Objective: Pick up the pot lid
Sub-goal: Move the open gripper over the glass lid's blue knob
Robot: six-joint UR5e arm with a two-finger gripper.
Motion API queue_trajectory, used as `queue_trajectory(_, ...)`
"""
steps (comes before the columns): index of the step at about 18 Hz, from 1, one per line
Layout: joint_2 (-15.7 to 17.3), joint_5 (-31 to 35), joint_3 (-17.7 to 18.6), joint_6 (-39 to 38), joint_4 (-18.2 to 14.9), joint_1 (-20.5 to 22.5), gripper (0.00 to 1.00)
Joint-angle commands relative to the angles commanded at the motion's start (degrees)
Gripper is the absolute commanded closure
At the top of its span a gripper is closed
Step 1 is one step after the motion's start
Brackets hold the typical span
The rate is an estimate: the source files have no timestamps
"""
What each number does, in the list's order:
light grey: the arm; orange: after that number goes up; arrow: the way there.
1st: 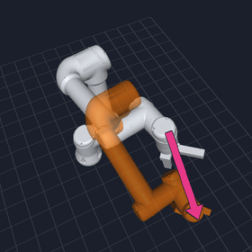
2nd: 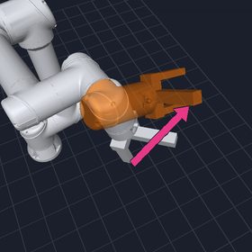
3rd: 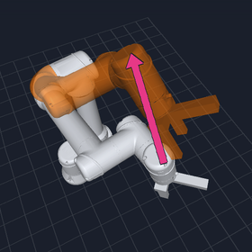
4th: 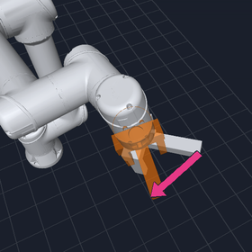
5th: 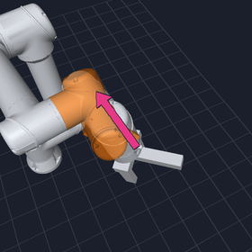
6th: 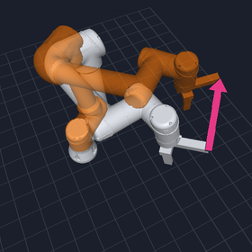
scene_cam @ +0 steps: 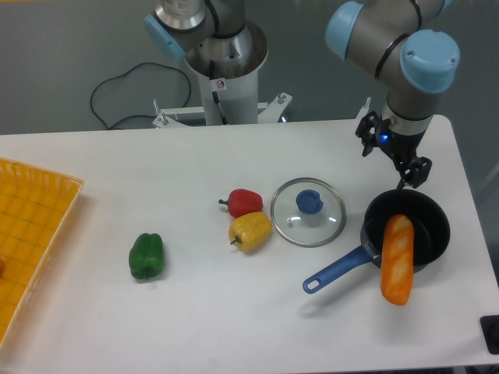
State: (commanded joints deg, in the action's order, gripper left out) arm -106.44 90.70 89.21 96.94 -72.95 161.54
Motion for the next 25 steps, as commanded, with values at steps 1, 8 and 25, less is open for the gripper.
queue_trajectory(1,0.00,0.00,0.18,0.00,-0.09,0.00,0.00)
queue_trajectory(8,0.26,0.09,0.70,0.09,-0.09,-0.17,0.00)
queue_trajectory(25,3.96,-0.44,9.32,-12.04,3.16,-0.17,0.00)
